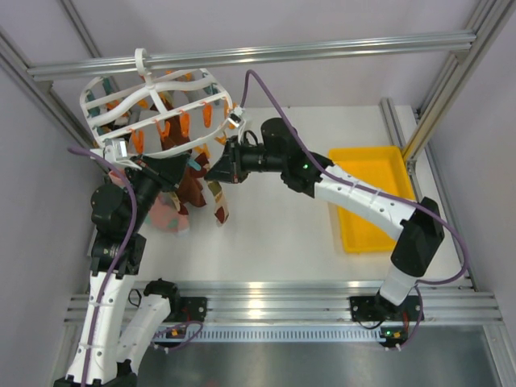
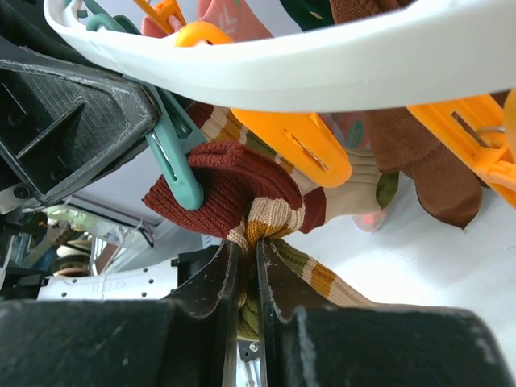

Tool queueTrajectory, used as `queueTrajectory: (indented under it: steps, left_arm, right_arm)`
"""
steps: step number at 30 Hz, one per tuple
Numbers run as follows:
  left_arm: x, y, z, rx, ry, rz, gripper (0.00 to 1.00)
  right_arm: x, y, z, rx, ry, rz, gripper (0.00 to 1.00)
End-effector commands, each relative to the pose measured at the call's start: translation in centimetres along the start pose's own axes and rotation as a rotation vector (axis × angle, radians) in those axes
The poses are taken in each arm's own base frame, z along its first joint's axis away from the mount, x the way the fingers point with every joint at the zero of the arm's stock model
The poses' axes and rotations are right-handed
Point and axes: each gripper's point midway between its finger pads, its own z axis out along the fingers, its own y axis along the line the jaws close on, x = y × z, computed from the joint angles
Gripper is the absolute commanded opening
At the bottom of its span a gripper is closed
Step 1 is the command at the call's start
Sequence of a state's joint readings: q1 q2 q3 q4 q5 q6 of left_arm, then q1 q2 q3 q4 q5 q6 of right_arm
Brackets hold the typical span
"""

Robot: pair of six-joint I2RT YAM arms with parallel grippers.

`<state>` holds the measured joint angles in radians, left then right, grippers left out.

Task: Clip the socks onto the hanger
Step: Clamp the sock onto the hanger.

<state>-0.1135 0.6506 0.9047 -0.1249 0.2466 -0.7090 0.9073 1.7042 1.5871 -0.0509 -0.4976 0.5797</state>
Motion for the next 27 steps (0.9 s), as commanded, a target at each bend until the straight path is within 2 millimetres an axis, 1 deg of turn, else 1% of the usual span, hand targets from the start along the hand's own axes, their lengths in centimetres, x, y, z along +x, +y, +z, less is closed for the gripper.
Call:
queueTrajectory:
  steps: [1, 4, 5, 6, 9, 10, 12, 13, 17, 19, 20, 21, 23, 26, 27]
  left_arm:
    - [0.9, 0.6, 0.7, 0.0, 0.026, -0.015, 0.0]
    - [0.9, 0.6, 0.7, -0.001, 0.025, -0.021, 0.0]
    - [0.9, 0.7, 0.8, -0.003, 0.027, -0.024, 0.03]
    - [0.9, 0.6, 0.7, -0.001, 0.025, -0.024, 0.12]
    - [0.7, 0.5, 0.5, -0.001, 0.018, -0.023, 0.29]
    - [0.5, 0.3, 0.4, 0.001, 0.013, -0.022, 0.41]
    - [0.4, 0.5, 0.1, -0.015, 0.009, -0.02, 0.49]
    - [0.1, 0.3, 0.0, -0.014, 0.002, -0.017, 0.57]
    - [-0.6, -0.2, -0.6, -0.009, -0.022, 0.007, 0.66]
    - [-0.8, -0.2, -0.9, -0.014, -0.031, 0.015, 0.7]
    - [-0.8, -0.3, -1.3, -0.014, -0.031, 0.026, 0.75]
    - [-0.9, -0.3, -1.4, -0.016, -0.035, 0.032, 0.77]
    - [-0.7, -0.2, -2.0, -0.023, -0.026, 0.051, 0.84]
    - [-0.7, -0.1, -2.6, -0.038, -0.024, 0.079, 0.88]
    - [-0.5, 0.1, -2.9, -0.048, -0.015, 0.087, 0.92]
  right_arm:
    - [-2.3, 3.2, 0.3, -0.073, -0.059, -0.05, 0.0]
    - [-2.5, 3.2, 0.6, -0.077, -0.061, -0.053, 0.0]
    - [-2.9, 3.5, 0.6, -0.09, -0.078, -0.061, 0.0]
    - [-3.0, 3.6, 0.7, -0.092, -0.079, -0.065, 0.0]
    - [-3.0, 3.6, 0.7, -0.093, -0.078, -0.071, 0.0]
    - [-2.9, 3.5, 0.7, -0.09, -0.077, -0.071, 0.0]
    - [-2.7, 3.3, 0.6, -0.084, -0.071, -0.075, 0.0]
    - [-2.5, 3.3, 0.6, -0.084, -0.068, -0.076, 0.0]
    - [-2.3, 2.9, 0.7, -0.077, -0.064, -0.086, 0.0]
    - [-2.4, 2.9, 0.8, -0.08, -0.065, -0.093, 0.0]
    - [-2.4, 3.0, 0.9, -0.087, -0.062, -0.098, 0.0]
    - [-2.5, 3.1, 0.9, -0.093, -0.065, -0.102, 0.0]
    - [-2.2, 3.0, 1.1, -0.099, -0.059, -0.1, 0.0]
    - [-2.2, 3.0, 1.2, -0.106, -0.063, -0.112, 0.0]
    - [-2.1, 2.9, 1.2, -0.106, -0.061, -0.117, 0.02]
